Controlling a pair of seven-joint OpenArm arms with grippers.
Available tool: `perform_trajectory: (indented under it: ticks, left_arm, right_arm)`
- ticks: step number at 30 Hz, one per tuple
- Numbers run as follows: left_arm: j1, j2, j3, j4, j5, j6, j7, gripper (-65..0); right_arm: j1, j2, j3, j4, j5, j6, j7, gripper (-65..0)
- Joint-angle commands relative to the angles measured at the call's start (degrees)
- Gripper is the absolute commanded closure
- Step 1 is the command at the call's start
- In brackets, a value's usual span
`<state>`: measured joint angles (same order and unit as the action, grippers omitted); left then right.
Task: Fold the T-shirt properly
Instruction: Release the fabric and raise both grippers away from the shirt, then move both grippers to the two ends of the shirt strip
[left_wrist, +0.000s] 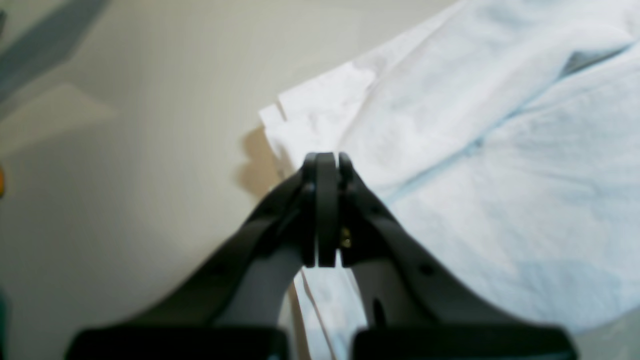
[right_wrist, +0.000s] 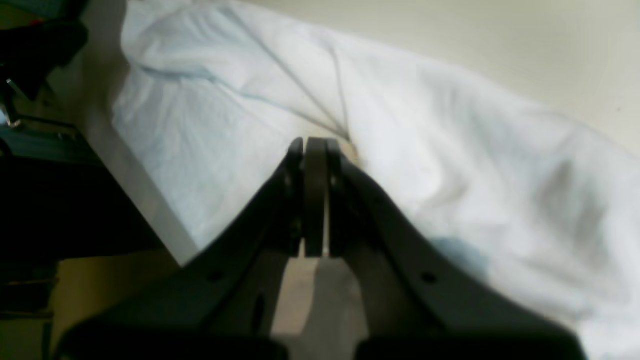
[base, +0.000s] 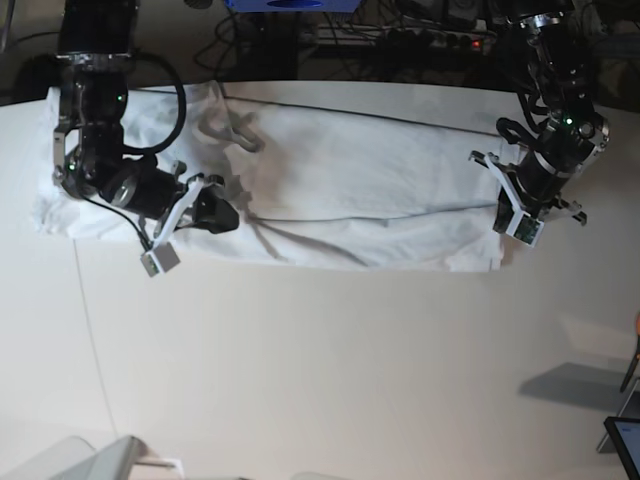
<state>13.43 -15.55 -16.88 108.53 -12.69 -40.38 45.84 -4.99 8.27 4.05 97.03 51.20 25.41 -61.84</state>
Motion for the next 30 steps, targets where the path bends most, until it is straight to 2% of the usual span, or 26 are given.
perform_trajectory:
  ticks: [1,5,7,11,14,19,24,30]
  left_arm:
    - [0.3,-0.1,-0.4,0.8,-0.5,0.4,-0.7,0.0]
    - [2.6,-0.3,-0.3,0.6,-0.4,0.4,-0.8,0.0]
    - [3.1,-1.5,0.1,0.3,0.4,0.4,-0.8,0.0]
    - [3.7,-2.9,6.8,-0.8,7.2,0.4,-0.8,0.0]
    - [3.7,-2.7,9.4,-3.1,10.6,0.4,-0.8,0.0]
    - [2.0,-2.1,10.2,-8.2,11.7,0.4,-0.8,0.0]
    - [-0.7,-2.3,9.6,-14.1,11.7,0.4,-0.9,0.0]
    - [-1.0,-2.3,9.6,-12.0,11.7,0.4,-0.9,0.0]
  right_arm:
    - [-0.1,0.6,2.2,2.4,1.1,0.2,0.9,-0.1]
    - [-4.7,0.6,10.4,6.8,1.1,0.2,0.9,-0.1]
    - [-6.9,0.6,14.5,8.3,1.1,0.2,0.9,-0.1]
    - [-8.8,2.6,20.9,9.1,1.1,0.3,0.4,-0.1]
    - [-10.0,3.5,22.4,8.9,1.1,0.3,0.9,-0.1]
    - [-10.3,3.6,24.7,4.1,1.0,0.3,1.0,-0.1]
    - [-10.5,6.0,24.9,-4.3,0.9,0.6,5.5,-0.1]
    - [-9.8,8.7,24.9,-10.3,-1.9,0.7,9.0,0.0]
